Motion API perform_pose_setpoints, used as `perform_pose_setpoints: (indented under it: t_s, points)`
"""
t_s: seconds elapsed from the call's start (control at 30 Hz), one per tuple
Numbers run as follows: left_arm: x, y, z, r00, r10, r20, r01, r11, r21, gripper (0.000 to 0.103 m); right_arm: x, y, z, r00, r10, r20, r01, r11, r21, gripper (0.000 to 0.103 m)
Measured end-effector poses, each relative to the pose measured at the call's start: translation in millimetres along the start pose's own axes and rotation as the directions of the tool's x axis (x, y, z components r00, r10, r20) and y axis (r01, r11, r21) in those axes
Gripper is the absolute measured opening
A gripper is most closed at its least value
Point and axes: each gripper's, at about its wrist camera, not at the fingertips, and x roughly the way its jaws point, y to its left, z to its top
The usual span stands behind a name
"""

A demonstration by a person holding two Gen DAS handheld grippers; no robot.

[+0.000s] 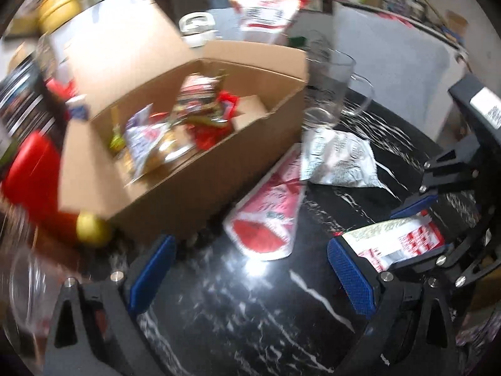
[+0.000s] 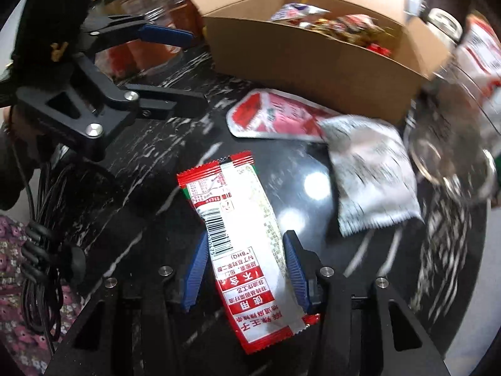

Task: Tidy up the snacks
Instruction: 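Grasp the red-white strip packet with the right tool while the left tool grasps the pink 'with love' pouch, then lift the pink pouch and red strip packet and carry both toward the box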

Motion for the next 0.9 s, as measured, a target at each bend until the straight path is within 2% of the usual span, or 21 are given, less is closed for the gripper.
perform_pose_setpoints:
  t_s: [0.17, 0.2, 0.23, 0.3, 0.37, 0.53, 0.7, 0.77, 0.8, 0.9]
  points:
    - [24.2, -18.1, 13.5, 0.999, -0.004, -0.038, 0.009, 0.992, 0.124, 0.099, -11.4, -18.6, -15.1, 0.999, -0.040, 0.022, 0.038, 0.993, 0.112, 0.048]
    - [29.1, -20.1, 15.5, 0.999, -0.013, -0.046, 0.019, 0.990, 0.138, 0.098, -12.4, -22.3, -16.5, 0.998, -0.049, 0.025, 0.045, 0.990, 0.132, 0.048]
    - [34.9, -21.7, 18.5, 0.998, -0.020, -0.058, 0.028, 0.989, 0.144, 0.092, -13.9, -26.2, -18.6, 0.998, -0.060, 0.031, 0.055, 0.986, 0.159, 0.048]
    - [45.7, -21.5, 23.7, 0.996, -0.034, -0.081, 0.046, 0.988, 0.145, 0.086, -16.5, -30.3, -21.1, 0.996, -0.084, 0.044, 0.074, 0.979, 0.190, 0.048]
    - [55.3, -20.2, 27.5, 0.995, -0.047, -0.092, 0.059, 0.989, 0.138, 0.086, -17.9, -41.7, -19.6, 0.993, -0.101, 0.053, 0.086, 0.968, 0.234, 0.048]
    - [75.7, -20.2, 29.4, 0.989, -0.077, -0.129, 0.095, 0.985, 0.143, 0.073, -21.9, -50.5, -25.9, 0.993, -0.094, 0.075, 0.068, 0.953, 0.294, 0.048]
    - [79.4, -16.7, 30.3, 0.984, -0.132, -0.122, 0.144, 0.985, 0.090, 0.070, -22.1, -54.0, -28.5, 0.993, -0.084, 0.084, 0.054, 0.947, 0.317, 0.048]
    - [78.8, -11.3, 29.2, 0.986, -0.129, -0.110, 0.135, 0.990, 0.048, 0.058, -28.6, -58.9, -31.1, 0.993, -0.081, 0.088, 0.049, 0.946, 0.320, 0.048]
    - [77.8, -8.8, 28.0, 0.986, -0.129, -0.107, 0.133, 0.991, 0.030, 0.049, -29.6, -59.2, -31.9, 0.993, -0.081, 0.089, 0.048, 0.946, 0.321, 0.048]
    - [72.5, -11.4, 21.6, 0.989, -0.109, -0.104, 0.113, 0.993, 0.032, 0.041, -33.5, -57.1, -32.4, 0.993, -0.078, 0.089, 0.045, 0.946, 0.321, 0.048]
